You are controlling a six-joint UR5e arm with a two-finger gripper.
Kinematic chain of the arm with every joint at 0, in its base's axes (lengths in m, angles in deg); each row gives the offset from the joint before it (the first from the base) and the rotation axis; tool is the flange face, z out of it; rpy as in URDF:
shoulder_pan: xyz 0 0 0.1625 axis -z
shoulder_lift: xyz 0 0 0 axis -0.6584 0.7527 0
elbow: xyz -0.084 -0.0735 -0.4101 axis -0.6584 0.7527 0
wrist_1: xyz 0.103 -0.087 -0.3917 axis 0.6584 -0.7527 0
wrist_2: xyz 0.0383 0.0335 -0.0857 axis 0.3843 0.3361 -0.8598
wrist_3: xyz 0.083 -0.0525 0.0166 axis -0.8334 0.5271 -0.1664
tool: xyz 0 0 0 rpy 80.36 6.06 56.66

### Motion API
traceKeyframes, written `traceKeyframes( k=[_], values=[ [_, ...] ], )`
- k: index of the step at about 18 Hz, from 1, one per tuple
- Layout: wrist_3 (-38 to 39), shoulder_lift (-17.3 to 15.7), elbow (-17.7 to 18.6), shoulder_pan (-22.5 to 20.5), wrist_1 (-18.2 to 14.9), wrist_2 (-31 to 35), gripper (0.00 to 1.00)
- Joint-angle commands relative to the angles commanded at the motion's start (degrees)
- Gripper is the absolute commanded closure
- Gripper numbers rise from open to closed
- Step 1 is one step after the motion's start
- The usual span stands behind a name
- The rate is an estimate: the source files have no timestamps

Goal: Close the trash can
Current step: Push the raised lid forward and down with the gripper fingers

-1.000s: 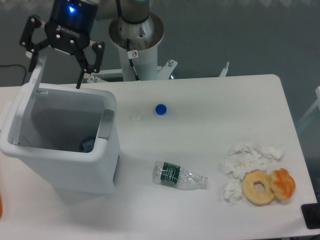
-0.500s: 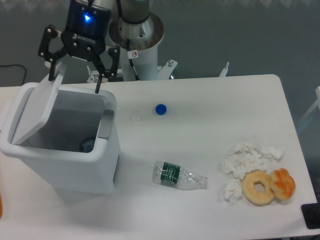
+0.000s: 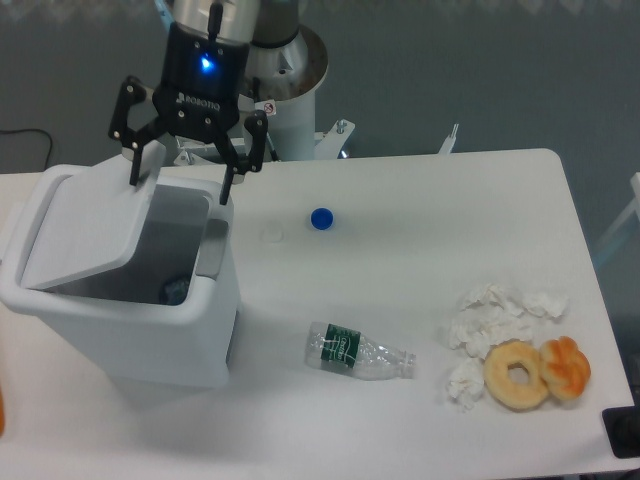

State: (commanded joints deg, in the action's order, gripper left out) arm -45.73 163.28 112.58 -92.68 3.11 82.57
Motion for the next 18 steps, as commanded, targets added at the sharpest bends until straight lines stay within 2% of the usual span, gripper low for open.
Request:
traceKeyframes(
  k=[9,15,18],
  values=[
    [-0.4,2.8,0.4,-1.5,0.1,-0.1,0.0],
    [-0.4,2.9,0.4,-1.7,0.0,0.0,0.0],
    [-0.4,4.0,0.5,-1.7,0.1,0.0,0.0]
  ],
)
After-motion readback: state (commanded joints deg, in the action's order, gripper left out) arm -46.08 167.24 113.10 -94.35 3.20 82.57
